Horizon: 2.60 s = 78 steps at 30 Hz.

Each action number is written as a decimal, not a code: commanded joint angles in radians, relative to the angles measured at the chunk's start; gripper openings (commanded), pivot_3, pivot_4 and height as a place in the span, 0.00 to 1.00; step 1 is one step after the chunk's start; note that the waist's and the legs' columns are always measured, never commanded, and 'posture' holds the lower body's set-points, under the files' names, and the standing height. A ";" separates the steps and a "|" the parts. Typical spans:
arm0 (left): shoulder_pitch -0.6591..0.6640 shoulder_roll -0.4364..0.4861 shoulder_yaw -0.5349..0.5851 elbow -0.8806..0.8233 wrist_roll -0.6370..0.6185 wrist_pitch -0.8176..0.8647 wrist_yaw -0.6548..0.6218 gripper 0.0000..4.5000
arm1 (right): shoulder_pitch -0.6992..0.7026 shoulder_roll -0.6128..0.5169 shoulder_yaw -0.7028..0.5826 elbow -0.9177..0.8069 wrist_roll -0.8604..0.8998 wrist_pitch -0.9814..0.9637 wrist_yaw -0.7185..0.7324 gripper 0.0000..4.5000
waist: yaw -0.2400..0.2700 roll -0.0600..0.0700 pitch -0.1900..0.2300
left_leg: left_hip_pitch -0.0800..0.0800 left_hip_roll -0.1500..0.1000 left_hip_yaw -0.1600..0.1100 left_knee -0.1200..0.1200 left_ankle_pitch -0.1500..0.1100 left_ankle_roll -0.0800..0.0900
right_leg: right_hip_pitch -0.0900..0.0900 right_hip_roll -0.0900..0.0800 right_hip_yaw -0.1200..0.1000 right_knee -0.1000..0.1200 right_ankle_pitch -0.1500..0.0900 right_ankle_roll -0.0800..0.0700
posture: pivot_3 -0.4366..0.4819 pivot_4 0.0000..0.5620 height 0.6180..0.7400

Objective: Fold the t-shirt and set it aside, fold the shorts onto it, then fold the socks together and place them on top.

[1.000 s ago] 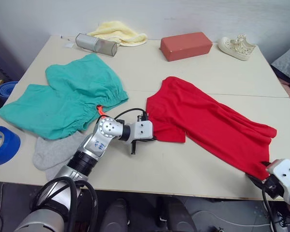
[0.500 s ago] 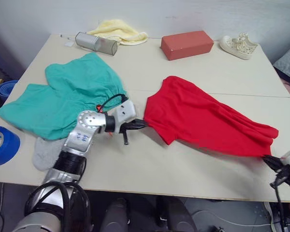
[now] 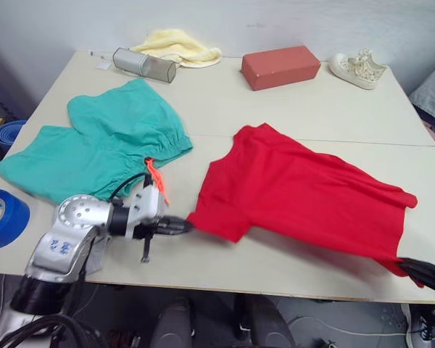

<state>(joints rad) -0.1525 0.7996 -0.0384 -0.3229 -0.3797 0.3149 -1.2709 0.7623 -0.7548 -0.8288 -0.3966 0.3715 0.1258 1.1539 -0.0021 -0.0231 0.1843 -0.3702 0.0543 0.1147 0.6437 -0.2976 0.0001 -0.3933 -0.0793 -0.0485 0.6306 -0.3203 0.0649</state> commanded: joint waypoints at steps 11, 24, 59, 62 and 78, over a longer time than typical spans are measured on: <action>0.177 0.117 0.003 -0.146 -0.060 -0.010 -0.064 0.00 | 0.084 -0.018 0.052 0.180 -0.145 -0.246 0.079 0.01 | 0.001 0.002 0.001 | 0.000 0.001 0.000 -0.001 -0.003 0.000 | 0.000 -0.002 0.000 -0.003 -0.011 -0.019 | 0.48 0.27 1.00; 0.071 0.096 0.036 -0.057 -0.087 0.046 0.019 0.00 | -0.019 -0.072 0.071 0.198 -0.052 -0.251 0.108 0.01 | -0.001 0.006 0.000 | 0.001 0.001 0.000 0.000 -0.003 0.000 | 0.001 -0.001 0.000 -0.003 -0.011 -0.019 | 0.48 0.27 1.00; -0.462 -0.129 0.144 0.555 0.230 -0.796 0.608 0.00 | -1.052 -0.353 0.630 1.072 -0.146 -1.009 -0.279 0.01 | -0.009 0.002 0.008 | -0.028 -0.006 0.033 0.021 0.006 0.009 | -0.030 0.002 0.003 0.011 0.015 0.020 | 0.48 0.27 1.00; -0.148 -0.085 0.161 0.308 0.228 -0.729 0.569 0.00 | -0.859 -0.334 0.620 1.036 -0.098 -1.023 -0.199 0.01 | -0.015 0.003 0.008 | -0.019 -0.004 0.030 0.018 0.003 0.010 | -0.024 -0.001 0.010 0.009 0.015 0.020 | 0.48 0.27 1.00; 0.210 0.102 0.093 0.048 0.000 -0.566 0.194 0.00 | -0.445 -0.356 0.430 0.710 0.168 -0.714 0.055 0.01 | -0.027 0.007 0.009 | 0.014 0.005 0.035 0.002 0.001 0.005 | 0.001 0.003 0.023 -0.004 0.018 0.007 | 0.48 0.27 1.00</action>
<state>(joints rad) 0.0375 0.8731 0.0533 -0.2251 -0.3022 -0.2930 -1.0221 0.2732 -1.0898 -0.3530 0.3999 0.4667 -0.6748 1.1615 -0.0292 -0.0158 0.1936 -0.3564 0.0601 0.1497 0.6461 -0.2970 0.0046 -0.3928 -0.0755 -0.0254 0.6264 -0.3027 0.0712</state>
